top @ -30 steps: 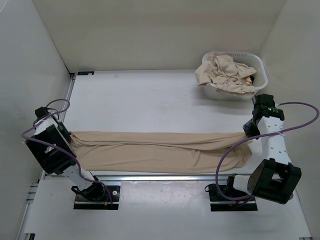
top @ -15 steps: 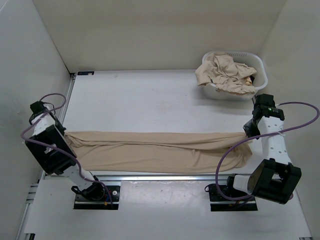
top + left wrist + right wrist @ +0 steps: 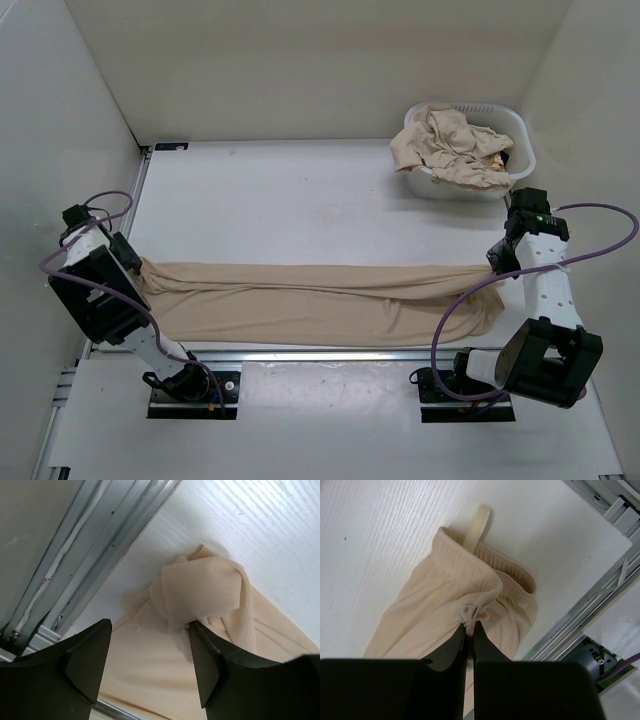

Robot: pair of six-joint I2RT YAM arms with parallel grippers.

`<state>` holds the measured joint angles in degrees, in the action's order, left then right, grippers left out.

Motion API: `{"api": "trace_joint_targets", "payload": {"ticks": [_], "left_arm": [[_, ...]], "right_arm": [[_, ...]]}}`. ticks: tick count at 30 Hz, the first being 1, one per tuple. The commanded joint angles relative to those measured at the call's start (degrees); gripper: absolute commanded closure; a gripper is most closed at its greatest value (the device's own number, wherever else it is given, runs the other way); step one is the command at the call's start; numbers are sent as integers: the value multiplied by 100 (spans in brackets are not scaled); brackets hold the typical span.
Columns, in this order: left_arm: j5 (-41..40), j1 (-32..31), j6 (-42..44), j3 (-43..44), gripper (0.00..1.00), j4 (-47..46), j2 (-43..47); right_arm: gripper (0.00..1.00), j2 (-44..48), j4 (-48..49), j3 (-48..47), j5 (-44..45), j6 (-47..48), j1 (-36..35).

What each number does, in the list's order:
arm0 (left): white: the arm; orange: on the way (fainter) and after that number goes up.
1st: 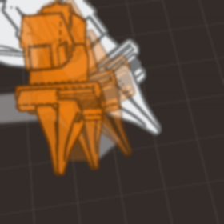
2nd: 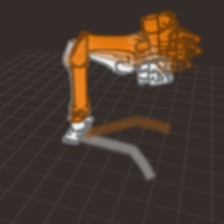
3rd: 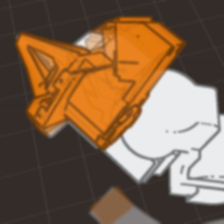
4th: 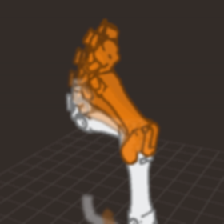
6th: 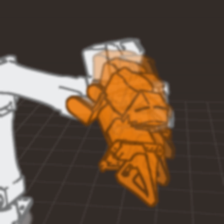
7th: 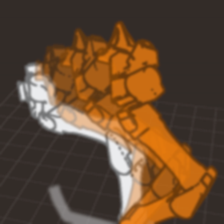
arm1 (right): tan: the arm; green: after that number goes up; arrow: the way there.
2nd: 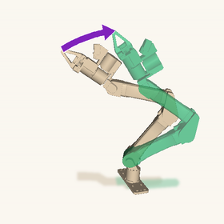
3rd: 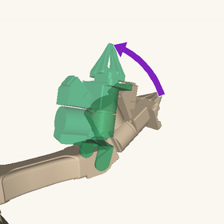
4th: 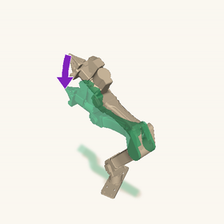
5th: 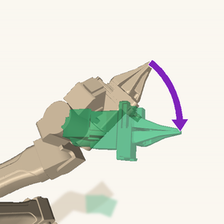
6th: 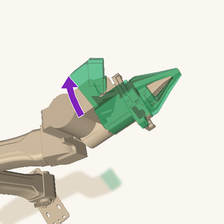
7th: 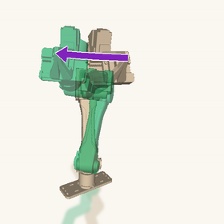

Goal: Fold and stack the trousers
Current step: Fold the trousers

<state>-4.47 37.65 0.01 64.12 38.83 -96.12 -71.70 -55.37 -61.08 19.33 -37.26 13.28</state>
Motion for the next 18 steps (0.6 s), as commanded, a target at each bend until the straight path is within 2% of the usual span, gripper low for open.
{"api": "trace_joint_targets", "payload": {"ticks": [1,7,14,18], "left_arm": [[332,-3,-1,487,25,37,-258],[772,-55,-1,1277,27,634,-522],[1423,-179,-1,1569,31,1689,-241],[1046,-179,-1,1717,31,1270,-381]], "right_arm": [[100,139,27,-71,115,69,34],[100,192,-26,-71,115,69,34],[100,192,-26,-18,439,174,34],[100,77,-26,-18,572,236,34]]}}
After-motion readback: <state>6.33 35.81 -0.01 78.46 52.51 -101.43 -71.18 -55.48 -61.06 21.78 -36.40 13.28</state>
